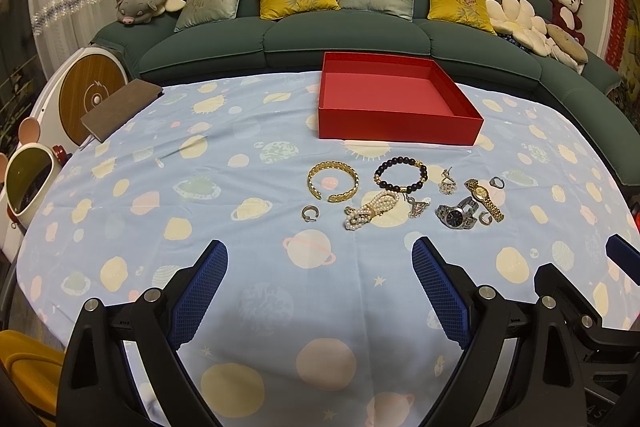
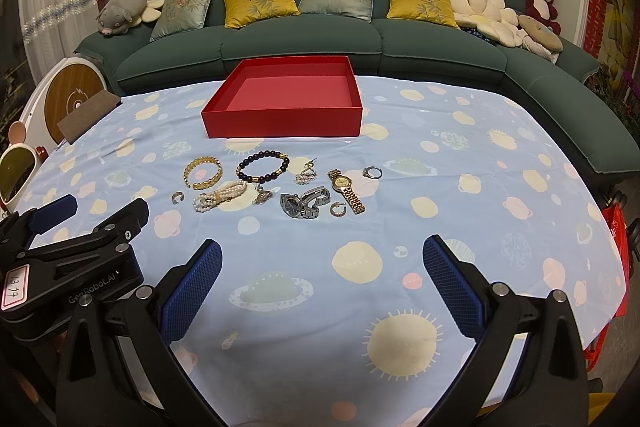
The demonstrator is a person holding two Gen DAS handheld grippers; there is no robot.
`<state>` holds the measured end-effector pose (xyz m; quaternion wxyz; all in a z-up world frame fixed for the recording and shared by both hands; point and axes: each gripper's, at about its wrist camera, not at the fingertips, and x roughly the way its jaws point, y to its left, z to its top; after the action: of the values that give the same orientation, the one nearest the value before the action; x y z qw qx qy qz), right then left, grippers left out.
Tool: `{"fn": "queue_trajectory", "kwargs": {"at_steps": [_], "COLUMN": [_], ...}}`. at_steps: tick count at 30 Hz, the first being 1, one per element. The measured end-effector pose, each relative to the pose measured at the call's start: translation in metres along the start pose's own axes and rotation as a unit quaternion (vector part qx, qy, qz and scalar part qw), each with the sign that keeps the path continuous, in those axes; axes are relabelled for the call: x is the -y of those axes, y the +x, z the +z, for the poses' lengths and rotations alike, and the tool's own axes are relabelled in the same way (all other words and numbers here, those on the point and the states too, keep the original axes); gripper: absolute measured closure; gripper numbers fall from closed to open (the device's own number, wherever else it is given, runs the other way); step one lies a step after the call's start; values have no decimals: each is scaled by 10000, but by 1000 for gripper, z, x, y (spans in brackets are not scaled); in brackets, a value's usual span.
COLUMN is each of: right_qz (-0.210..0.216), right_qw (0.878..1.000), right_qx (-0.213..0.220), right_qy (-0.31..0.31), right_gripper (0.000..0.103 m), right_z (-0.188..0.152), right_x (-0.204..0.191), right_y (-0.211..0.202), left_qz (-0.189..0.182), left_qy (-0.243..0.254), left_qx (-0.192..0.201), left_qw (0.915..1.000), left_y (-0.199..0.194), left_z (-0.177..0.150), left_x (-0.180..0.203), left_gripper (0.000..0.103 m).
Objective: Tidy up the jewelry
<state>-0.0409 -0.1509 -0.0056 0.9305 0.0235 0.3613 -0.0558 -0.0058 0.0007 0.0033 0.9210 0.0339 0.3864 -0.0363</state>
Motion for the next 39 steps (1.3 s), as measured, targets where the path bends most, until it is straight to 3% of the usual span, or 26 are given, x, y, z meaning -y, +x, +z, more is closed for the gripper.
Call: {"fn": "queue_trajectory", "kwargs": {"at_steps": [28, 35, 39], "right_qz": [7, 27, 141], "right_qw": [10000, 10000, 9997], "right_qx": [9, 77, -29], "right_qy": [-3, 14, 174], "right_gripper": [5, 5, 7], "right_z": [0, 6, 14], "right_x": [-2, 5, 21], "right_y": [0, 2, 19], "left_qz": [-24, -215, -110], "left_qy": [-10, -366, -477], "left_qx": [-27, -205, -192], "left_qw": [10000, 9989, 9986], "left_y": [0, 8, 16], "left_z": [-1, 7, 16], "left_x": [0, -18, -32], "left_gripper": [12, 12, 12]}}
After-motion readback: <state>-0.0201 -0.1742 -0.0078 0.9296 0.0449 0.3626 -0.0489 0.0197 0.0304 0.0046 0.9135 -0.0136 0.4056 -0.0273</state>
